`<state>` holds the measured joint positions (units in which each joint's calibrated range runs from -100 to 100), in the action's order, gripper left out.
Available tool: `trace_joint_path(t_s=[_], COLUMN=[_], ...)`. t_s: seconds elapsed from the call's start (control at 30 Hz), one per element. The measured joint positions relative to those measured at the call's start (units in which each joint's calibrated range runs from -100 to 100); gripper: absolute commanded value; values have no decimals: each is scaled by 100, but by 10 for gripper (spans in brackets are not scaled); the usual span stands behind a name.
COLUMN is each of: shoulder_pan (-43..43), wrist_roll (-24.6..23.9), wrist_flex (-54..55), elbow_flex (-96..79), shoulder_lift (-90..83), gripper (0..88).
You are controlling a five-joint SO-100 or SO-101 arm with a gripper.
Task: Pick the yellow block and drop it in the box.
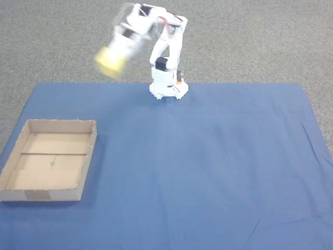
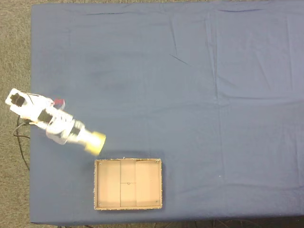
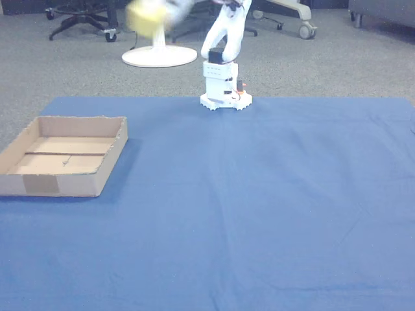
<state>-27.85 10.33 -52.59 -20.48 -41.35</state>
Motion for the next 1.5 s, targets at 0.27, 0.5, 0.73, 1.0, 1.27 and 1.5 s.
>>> trace_joint_path(t_s=[0.27, 0.5, 0.73, 1.0, 1.27, 1.5], shoulder_pan=[-1595, -1407, -1317, -1431, -524, 1726], wrist_roll=[254, 415, 440, 523, -103, -796], wrist_flex=[470, -745, -1277, -1254, -1246, -1967], elbow_flex=[3696, 5855, 6930, 7179, 4265, 107], shoulder_lift=[4246, 7101, 8346, 8525, 5226, -1449], gripper=[165, 163, 255, 356, 114, 2])
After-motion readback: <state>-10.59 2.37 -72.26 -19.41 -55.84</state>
